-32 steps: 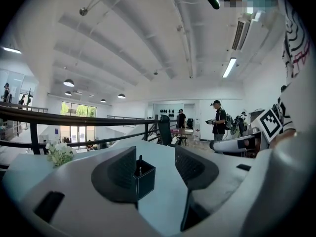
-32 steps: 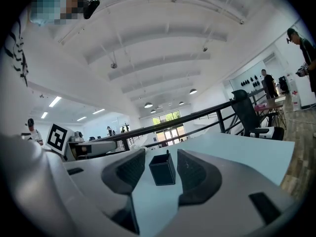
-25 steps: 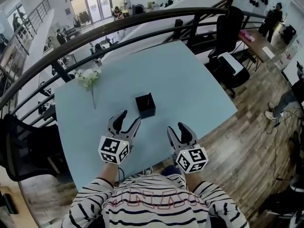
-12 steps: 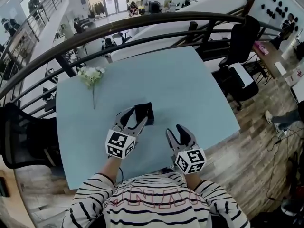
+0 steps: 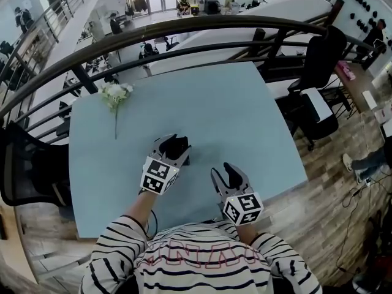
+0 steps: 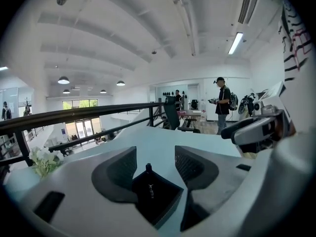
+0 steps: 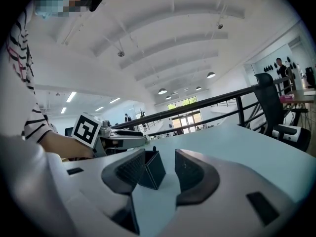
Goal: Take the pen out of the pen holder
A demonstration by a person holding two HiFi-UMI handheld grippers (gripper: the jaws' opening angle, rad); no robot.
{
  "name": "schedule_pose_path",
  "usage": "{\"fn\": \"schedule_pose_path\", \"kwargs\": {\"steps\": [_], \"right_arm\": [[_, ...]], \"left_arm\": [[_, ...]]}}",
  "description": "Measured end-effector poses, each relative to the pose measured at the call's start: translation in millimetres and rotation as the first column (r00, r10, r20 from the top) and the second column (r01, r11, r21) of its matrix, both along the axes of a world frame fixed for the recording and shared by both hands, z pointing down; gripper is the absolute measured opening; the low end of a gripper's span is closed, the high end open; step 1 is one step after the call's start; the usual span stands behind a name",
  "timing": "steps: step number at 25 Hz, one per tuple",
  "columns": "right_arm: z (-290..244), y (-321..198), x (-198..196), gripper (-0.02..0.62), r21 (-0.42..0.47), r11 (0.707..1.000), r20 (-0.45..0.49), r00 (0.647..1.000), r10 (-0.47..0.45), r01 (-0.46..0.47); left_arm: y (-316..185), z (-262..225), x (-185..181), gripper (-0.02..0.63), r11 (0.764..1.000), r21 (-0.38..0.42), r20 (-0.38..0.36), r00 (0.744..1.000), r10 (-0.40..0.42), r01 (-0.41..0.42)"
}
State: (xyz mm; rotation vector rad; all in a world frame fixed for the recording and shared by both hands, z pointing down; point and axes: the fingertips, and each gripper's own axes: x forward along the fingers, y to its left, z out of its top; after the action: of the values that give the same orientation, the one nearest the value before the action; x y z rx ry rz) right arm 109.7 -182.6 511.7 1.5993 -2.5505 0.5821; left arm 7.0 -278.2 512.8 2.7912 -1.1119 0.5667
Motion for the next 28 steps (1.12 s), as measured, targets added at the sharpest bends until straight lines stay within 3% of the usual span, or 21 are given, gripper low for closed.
{"fn": "schedule_pose_path", "kwargs": {"steps": [7, 16, 21, 28], "right_arm": [[10, -12, 17, 0.198, -0.016, 0.999, -0.003, 0.999, -0.034, 0.034], [13, -28, 30, 0.198, -0.015, 0.997, 0.002, 0.997, -0.073, 0.073], [11, -34, 29, 0.198, -0.012, 0.996, 0.012, 0.996, -0.092, 0.092], [8, -39, 34, 0.196, -0.009, 0.996, 0.03, 0.996, -0.083, 0.083]], "left_arm": [[-21, 33, 12, 0.221, 0.997, -0.076, 0.117, 0.993, -0.023, 0.032], [-36, 53, 22, 0.195, 0.987, -0.151, 0.278, 0.96, -0.018, 0.062], [-40, 64, 19, 0.154, 0.972, -0.213, 0.3, 0.953, -0.031, 0.098], [-39, 69, 18, 0.114, 0.966, -0.234, 0.339, 0.94, -0.027, 0.112]]}}
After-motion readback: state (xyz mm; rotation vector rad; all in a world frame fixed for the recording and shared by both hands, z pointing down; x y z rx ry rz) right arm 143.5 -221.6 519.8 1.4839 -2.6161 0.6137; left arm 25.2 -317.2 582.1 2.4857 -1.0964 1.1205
